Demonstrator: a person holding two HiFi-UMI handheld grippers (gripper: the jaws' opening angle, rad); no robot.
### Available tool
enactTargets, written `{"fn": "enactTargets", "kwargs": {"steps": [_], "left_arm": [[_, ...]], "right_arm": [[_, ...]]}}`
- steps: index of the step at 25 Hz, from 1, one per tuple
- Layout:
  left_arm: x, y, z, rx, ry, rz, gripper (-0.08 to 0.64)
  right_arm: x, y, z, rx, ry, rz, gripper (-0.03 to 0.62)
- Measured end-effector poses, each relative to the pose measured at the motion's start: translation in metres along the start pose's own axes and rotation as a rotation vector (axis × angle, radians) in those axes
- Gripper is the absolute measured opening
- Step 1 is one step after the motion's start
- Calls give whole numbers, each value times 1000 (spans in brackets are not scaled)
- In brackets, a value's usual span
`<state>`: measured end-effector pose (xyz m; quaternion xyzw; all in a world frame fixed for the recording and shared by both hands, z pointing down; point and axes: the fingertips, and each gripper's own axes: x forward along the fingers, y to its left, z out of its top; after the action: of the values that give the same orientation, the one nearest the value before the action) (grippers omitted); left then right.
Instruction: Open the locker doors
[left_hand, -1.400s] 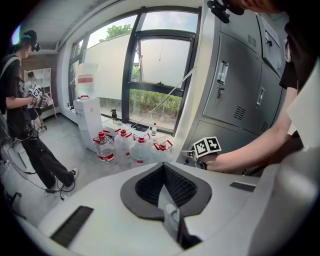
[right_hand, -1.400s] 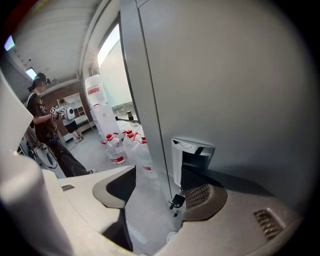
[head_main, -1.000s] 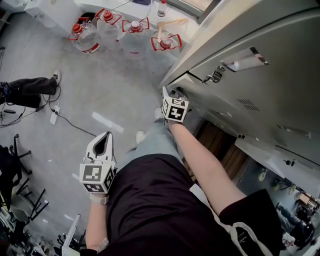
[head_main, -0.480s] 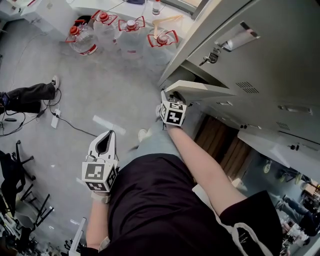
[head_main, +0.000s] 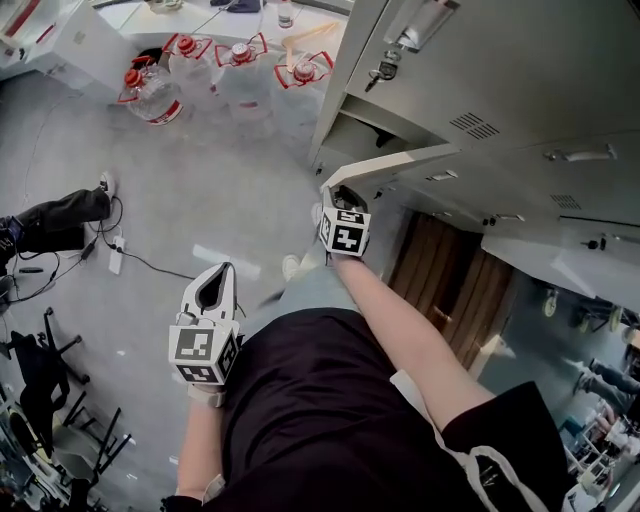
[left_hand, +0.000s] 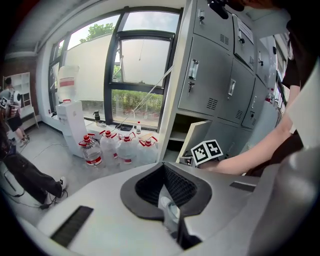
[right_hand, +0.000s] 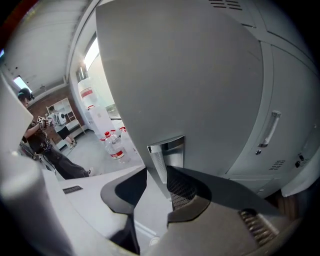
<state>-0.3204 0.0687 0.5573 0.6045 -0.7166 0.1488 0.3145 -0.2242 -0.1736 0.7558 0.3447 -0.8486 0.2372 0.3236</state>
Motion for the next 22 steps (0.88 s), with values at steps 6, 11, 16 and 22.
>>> {"fn": "enactTargets", "kwargs": {"steps": [6,11,16,22], "left_arm": [[-5,-20,-7,56,9,-66,18],[-4,-42,-9,82,11,-119,18],[0,-72,-13,143,23,-196,18],[12,-104,-9,191,49,-261,18]], "right_arm": [[-28,-7,-26,44,-3,8,152],[-53,-19,-47,31,-6,-4,150],[-76,-36,-66,50,6,-15,152],[-100,-54,-87,39,-6,-31,116]]}}
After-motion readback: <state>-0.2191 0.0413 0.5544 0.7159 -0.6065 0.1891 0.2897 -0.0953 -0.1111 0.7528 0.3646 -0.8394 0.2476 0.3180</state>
